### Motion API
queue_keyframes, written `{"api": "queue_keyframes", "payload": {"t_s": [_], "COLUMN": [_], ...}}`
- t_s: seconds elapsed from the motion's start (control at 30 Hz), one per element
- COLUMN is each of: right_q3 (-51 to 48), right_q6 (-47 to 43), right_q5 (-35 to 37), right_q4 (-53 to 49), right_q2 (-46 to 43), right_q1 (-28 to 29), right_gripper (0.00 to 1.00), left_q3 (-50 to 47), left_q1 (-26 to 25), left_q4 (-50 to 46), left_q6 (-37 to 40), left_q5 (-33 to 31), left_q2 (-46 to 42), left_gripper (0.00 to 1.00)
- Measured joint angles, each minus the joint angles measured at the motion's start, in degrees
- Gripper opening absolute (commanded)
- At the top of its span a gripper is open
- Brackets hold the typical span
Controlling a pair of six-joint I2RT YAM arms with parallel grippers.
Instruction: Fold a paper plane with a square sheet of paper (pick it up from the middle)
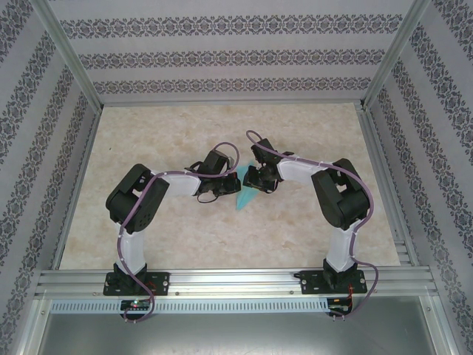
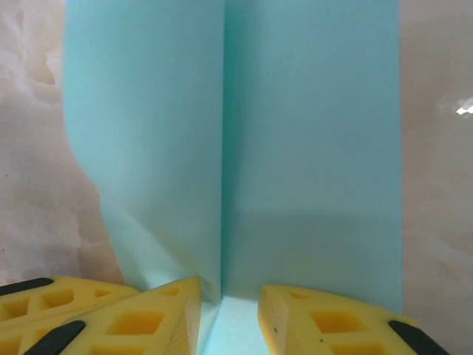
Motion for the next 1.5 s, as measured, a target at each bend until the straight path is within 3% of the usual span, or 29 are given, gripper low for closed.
{"api": "queue_keyframes", "payload": {"t_s": [0.37,0.63,0.8,1.03,1.5], "right_q3": [-6.1,-8.8,-8.5,-6.4,-6.5], "right_q6": [-0.2,-2.3,-2.9,-3.1,-3.7], "right_q5": [-3.6,-8.6,-11.8,-13.7,-13.3], "right_q4": [4.6,10.0,12.5,12.9,11.9], "right_q2": [-6.2,-12.0,-9.5,-2.2,-1.9], "right_q1": [-3.0,-6.4,-5.1,-3.7,-4.4], "right_gripper": [0.35,0.14,0.07,0.05,0.05], "left_q3": [2.9,4.0,4.9,5.5,5.9], "left_q1": [0.0,-0.1,-0.3,-0.4,-0.8], "left_q4": [-4.4,-6.3,-7.6,-8.6,-9.2], "left_q6": [3.2,5.4,6.3,7.1,7.1], "left_q5": [-0.3,-0.5,-0.5,-0.9,-1.6], "left_q2": [0.9,1.2,1.5,1.6,1.8], "left_gripper": [0.00,0.00,0.00,0.00,0.00]}}
